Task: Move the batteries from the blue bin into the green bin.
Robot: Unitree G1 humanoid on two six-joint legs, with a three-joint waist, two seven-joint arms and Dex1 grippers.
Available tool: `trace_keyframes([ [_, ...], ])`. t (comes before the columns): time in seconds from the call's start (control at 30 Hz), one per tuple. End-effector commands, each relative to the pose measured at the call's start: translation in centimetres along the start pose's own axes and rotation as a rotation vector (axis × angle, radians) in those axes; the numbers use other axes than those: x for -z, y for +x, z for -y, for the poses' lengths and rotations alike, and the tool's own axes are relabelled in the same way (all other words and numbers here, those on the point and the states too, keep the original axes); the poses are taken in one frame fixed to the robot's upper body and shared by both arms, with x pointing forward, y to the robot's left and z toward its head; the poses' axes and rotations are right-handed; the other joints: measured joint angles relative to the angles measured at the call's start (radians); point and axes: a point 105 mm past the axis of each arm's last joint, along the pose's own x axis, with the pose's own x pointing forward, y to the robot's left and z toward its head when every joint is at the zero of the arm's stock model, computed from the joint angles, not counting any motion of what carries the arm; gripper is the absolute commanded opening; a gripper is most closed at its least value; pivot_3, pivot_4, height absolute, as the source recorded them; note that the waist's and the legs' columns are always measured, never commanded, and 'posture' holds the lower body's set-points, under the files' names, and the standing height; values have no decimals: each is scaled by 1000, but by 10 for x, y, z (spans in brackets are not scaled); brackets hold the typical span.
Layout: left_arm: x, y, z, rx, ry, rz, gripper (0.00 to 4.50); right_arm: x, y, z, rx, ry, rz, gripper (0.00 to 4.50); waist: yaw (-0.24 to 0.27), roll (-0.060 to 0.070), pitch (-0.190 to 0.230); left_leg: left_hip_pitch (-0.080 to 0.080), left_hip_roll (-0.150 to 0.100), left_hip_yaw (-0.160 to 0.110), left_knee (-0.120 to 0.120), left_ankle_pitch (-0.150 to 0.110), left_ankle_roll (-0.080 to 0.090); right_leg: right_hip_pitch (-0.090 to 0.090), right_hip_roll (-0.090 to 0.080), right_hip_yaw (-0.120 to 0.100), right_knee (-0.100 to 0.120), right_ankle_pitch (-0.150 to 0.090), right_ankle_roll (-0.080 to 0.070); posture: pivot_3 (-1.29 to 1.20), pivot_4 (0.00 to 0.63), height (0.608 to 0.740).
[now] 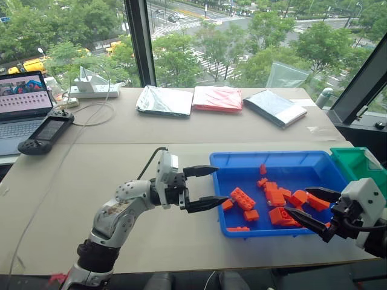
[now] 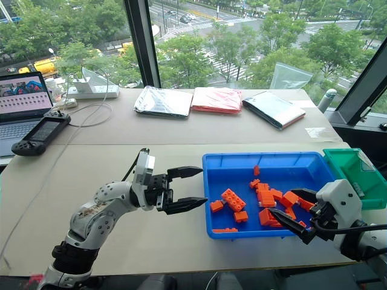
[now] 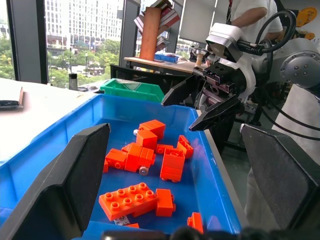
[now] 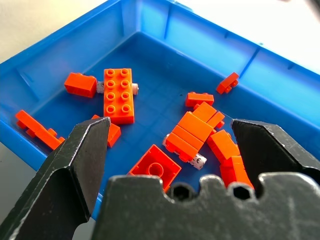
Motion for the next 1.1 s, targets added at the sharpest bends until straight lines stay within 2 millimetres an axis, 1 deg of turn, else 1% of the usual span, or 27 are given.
trace_keyframes([
  [0.03,-5,1,4,25,20,20,4500,2,-2,35,170,-52,-86,4474,0,0,0,0,0,0,0,0,0,0,0,0,0,0,0,0,150,740],
  [0.07,-4,0,5,26,18,19,4500,7,-3,57,257,-80,-175,4474,-4,0,0,0,0,0,0,0,0,0,0,0,0,0,0,0,150,740],
  [0.1,-3,0,5,26,18,18,4500,9,-4,72,321,-100,-239,4474,-9,1,0,0,0,1,1,0,0,0,0,1,0,0,0,0,150,740],
  [0.13,-3,0,5,27,17,18,4500,9,-5,82,361,-113,-279,4474,-11,2,1,0,-1,2,1,0,0,0,-1,3,0,0,1,0,150,740],
  [0.3,-3,0,6,24,17,22,4500,9,0,100,425,-107,-361,4474,-8,3,0,-1,0,2,-2,0,0,-1,1,-1,-2,-1,-1,0,150,740],
  [0.4,-3,0,6,21,16,24,4500,15,5,99,396,-125,-413,4474,-6,6,0,-2,0,1,-2,-1,2,-1,1,-1,-2,-1,-1,0,150,740],
  [0.47,-3,-1,7,15,13,26,4500,21,9,96,343,-128,-450,4474,-5,6,0,-3,0,0,-2,-1,2,-1,-1,-1,-4,-1,0,0,150,740],
  [0.53,-2,-1,8,14,12,27,4500,24,11,95,309,-117,-463,4474,-6,6,0,-3,-1,0,-2,-1,3,-1,-1,0,-6,0,1,0,150,740],
  [0.7,-1,-1,9,8,10,29,4500,21,7,97,260,-119,-485,4474,-6,8,0,-3,-1,1,-1,-1,3,0,-1,0,-6,0,1,0,150,740],
  [0.8,-1,-1,9,4,9,31,4500,23,5,99,233,-124,-515,4474,-7,8,0,-3,0,1,-1,-1,3,0,-1,0,-6,0,1,0,150,740],
  [0.9,-1,-1,9,-5,5,36,4500,35,9,97,189,-122,-575,4474,-8,8,0,-2,0,1,-1,-1,3,0,-1,0,-6,0,1,0,150,740],
  [0.97,-1,-1,9,-10,6,39,4500,38,12,96,169,-120,-588,4474,-9,8,0,-2,0,1,-1,-1,3,0,-1,0,-6,0,1,0,150,740],
  [1.1,-2,-1,10,-18,4,38,4500,48,15,102,183,-120,-614,4474,-11,10,1,-2,0,1,-1,-1,3,0,-1,0,-6,0,1,0,150,740],
])
